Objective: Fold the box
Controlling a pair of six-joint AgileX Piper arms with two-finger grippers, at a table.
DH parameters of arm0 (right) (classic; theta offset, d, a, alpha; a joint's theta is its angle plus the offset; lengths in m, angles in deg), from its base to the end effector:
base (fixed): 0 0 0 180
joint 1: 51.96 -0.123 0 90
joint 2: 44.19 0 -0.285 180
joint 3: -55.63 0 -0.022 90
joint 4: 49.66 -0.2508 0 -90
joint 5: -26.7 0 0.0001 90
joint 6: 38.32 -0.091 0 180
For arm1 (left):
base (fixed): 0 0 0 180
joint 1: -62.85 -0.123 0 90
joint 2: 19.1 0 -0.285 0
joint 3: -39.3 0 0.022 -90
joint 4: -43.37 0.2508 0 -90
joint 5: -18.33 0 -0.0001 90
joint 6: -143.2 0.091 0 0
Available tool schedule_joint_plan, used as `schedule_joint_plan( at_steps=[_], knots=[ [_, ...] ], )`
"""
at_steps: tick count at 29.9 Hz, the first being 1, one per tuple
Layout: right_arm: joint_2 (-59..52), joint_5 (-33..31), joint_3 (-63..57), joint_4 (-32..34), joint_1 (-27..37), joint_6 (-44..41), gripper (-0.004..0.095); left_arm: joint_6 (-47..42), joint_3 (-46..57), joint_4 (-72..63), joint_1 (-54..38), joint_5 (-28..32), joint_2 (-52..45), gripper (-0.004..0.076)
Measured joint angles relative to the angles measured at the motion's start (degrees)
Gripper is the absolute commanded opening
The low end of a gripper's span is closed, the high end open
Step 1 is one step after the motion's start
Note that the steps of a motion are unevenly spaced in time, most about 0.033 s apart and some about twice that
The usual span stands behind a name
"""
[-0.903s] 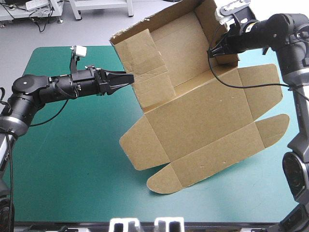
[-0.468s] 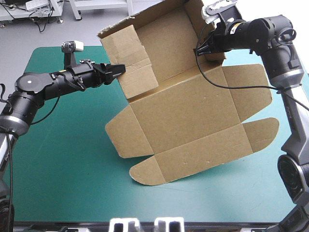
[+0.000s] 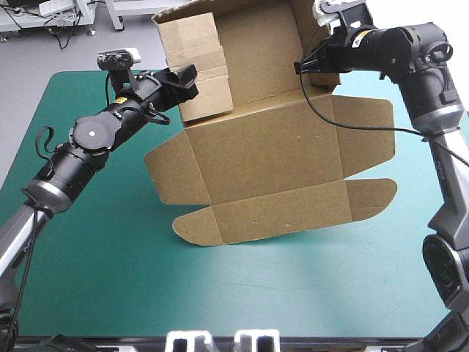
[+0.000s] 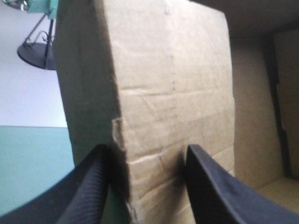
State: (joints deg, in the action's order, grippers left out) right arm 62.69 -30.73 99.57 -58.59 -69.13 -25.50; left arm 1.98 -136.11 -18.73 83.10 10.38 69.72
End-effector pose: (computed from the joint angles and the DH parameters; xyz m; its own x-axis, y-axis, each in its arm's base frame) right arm 0.3539 0.1218 0.4841 -0.4181 -0.2733 -0.8663 -0.4634 0.8844 -0.0554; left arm 0.3108 -0.1266 0.4037 -0.2868 -0.3091 -0.9068 0.3749 0.8348 -0.4031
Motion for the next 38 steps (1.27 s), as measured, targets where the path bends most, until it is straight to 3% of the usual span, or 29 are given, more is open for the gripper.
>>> schedule_joint_plan(
  at_steps=[9, 18, 23, 27, 30, 38],
  knots=[
    [0.18, -0.04, 0.0, -4.37, 0.23, 1.77, -0.0016, -0.06, -0.13, 4.39, 0.2, 3.16, 2.62, 0.0284],
    [2.81, -5.89, 0.0, -1.63, 0.42, 2.21, -0.0017, -2.71, -0.07, 9.34, -0.11, -2.58, 6.63, 0.0269],
    [4.66, -7.64, 0.0, -2.53, 0.42, 2.54, -0.0017, -13.34, -0.07, 18.03, -2.73, -11.18, 8.26, 0.0191],
    [6.25, -9.06, -0.06, -3.82, -0.01, 4.42, -0.0017, -16.62, -0.07, 22.15, -5.8, -22.42, 10.47, 0.0],
    [7.45, -9.73, -0.06, -4.89, -0.19, 5.44, -0.0017, -17.5, -0.07, 23.3, -6.71, -26.36, 11.67, -0.0006],
    [8.85, -9.54, -0.06, -6.85, -0.13, 6.73, -0.0017, -18.12, -0.07, 23.7, -7.15, -27.49, 12.03, -0.0008]
  ],
)
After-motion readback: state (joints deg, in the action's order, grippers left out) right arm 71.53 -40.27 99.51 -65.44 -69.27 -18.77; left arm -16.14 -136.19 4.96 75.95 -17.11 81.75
